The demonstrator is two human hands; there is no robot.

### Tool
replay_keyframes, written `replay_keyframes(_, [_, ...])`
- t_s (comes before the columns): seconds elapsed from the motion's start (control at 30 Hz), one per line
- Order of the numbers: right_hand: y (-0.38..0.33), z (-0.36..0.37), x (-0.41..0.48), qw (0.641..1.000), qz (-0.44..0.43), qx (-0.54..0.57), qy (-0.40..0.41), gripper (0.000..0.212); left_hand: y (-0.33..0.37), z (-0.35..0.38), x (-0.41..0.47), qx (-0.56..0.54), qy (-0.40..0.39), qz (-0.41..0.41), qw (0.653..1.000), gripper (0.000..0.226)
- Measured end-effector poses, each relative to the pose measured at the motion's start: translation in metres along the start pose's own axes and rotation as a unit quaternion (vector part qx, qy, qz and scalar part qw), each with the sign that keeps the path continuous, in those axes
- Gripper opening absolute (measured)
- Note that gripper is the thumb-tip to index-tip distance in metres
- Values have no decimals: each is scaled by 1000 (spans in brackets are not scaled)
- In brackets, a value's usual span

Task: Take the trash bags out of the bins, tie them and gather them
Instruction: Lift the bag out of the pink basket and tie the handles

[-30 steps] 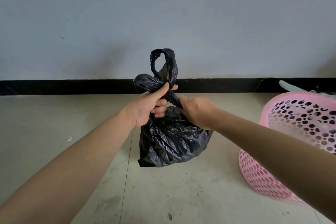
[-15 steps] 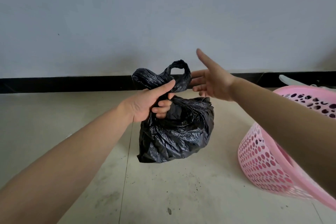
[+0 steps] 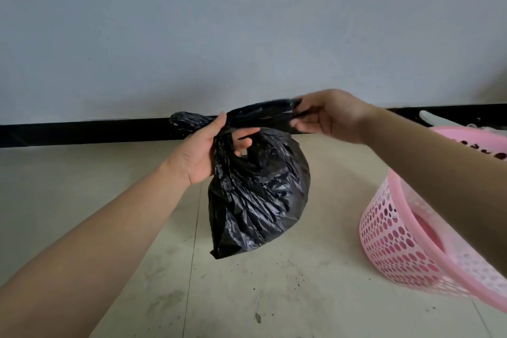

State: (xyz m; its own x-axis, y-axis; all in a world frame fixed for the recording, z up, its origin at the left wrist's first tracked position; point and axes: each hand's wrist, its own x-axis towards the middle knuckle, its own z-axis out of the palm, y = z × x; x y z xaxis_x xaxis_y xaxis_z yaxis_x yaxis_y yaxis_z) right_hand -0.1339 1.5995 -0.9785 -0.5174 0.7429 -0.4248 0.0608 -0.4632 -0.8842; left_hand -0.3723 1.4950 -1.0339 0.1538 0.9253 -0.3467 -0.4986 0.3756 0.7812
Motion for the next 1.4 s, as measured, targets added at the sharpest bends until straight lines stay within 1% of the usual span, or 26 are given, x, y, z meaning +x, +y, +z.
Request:
replay_keyframes(0.07, [22, 2, -2, 996, 72, -34, -40, 27, 3, 1, 4, -35, 45, 20, 998, 40])
replay_keyframes(0.13, [43, 9, -4, 984, 131, -87, -89, 26, 8, 8, 7, -62, 54, 36, 996, 34])
replay_keyframes(0.2, [53, 16, -6, 968, 144, -157, -131, 18, 11, 16, 9, -65, 50, 38, 996, 30])
replay_keyframes(0.3, [42, 14, -7, 937, 91, -293, -168, 25, 16, 27, 8, -17, 20, 31, 999, 34])
replay_keyframes(0.33, [37, 13, -7, 926, 57, -340, -156, 25, 18, 29, 7, 5, 12, 30, 999, 36])
replay_keyframes(0.37, [34, 11, -5, 919, 19, -378, -114, 21, 20, 30, 6, 30, 9, 29, 999, 38])
replay_keyframes(0.4, [32, 10, -3, 918, -14, -394, -54, 18, 21, 30, 5, 55, 10, 28, 998, 40])
replay_keyframes(0.43, [32, 8, -1, 922, -40, -386, 1, 25, 23, 31, 4, 76, 9, 27, 997, 40])
replay_keyframes(0.47, [32, 7, 2, 927, -57, -369, 29, 38, 23, 31, 4, 90, 7, 27, 996, 41])
replay_keyframes(0.5, [32, 7, 3, 930, -65, -362, 24, 54, 23, 32, 4, 99, 5, 26, 995, 41])
replay_keyframes(0.57, [33, 11, 2, 923, -57, -379, -39, 83, 24, 34, 5, 112, -2, 23, 993, 41])
replay_keyframes(0.6, [33, 15, 1, 918, -51, -386, -74, 89, 24, 34, 5, 117, -8, 23, 993, 41])
replay_keyframes(0.63, [35, 17, 1, 916, -47, -384, -102, 88, 23, 36, 6, 120, -16, 21, 992, 41])
replay_keyframes(0.67, [37, 19, 1, 918, -45, -374, -123, 81, 23, 37, 6, 122, -26, 19, 992, 41])
replay_keyframes(0.73, [42, 23, 2, 922, -37, -361, -135, 55, 23, 38, 7, 129, -46, 15, 990, 39])
replay_keyframes(0.8, [47, 24, 7, 926, -49, -359, -101, 32, 22, 38, 7, 150, -62, 9, 987, 38])
replay_keyframes(0.87, [48, 20, 11, 938, -74, -335, -46, 13, 22, 34, 6, 192, -55, 2, 980, 36])
replay_keyframes(0.9, [46, 18, 12, 941, -81, -329, -23, 9, 22, 32, 7, 219, -39, 1, 975, 36])
replay_keyframes(0.97, [43, 15, 12, 932, -80, -354, 11, 17, 17, 26, 9, 269, 4, 12, 963, 36])
replay_keyframes(1.03, [44, 13, 12, 920, -67, -385, 16, 15, 11, 24, 13, 298, 50, 26, 953, 36])
replay_keyframes(1.07, [44, 12, 13, 918, -58, -392, 13, 11, 9, 25, 16, 297, 76, 31, 951, 36])
replay_keyframes(1.1, [45, 10, 13, 915, -46, -400, 8, 7, 6, 28, 18, 287, 102, 38, 952, 36])
replay_keyframes(1.2, [45, 3, 11, 912, -13, -409, -17, 15, 1, 35, 27, 236, 187, 78, 950, 34])
replay_keyframes(1.3, [47, 1, 8, 920, 16, -386, -62, 25, -3, 35, 34, 93, 252, 94, 959, 37])
replay_keyframes(1.37, [50, 1, 6, 925, 45, -363, -103, 38, -2, 31, 34, -19, 256, 95, 962, 40])
replay_keyframes(1.4, [51, 1, 4, 923, 58, -363, -116, 41, -1, 28, 34, -68, 248, 96, 962, 42])
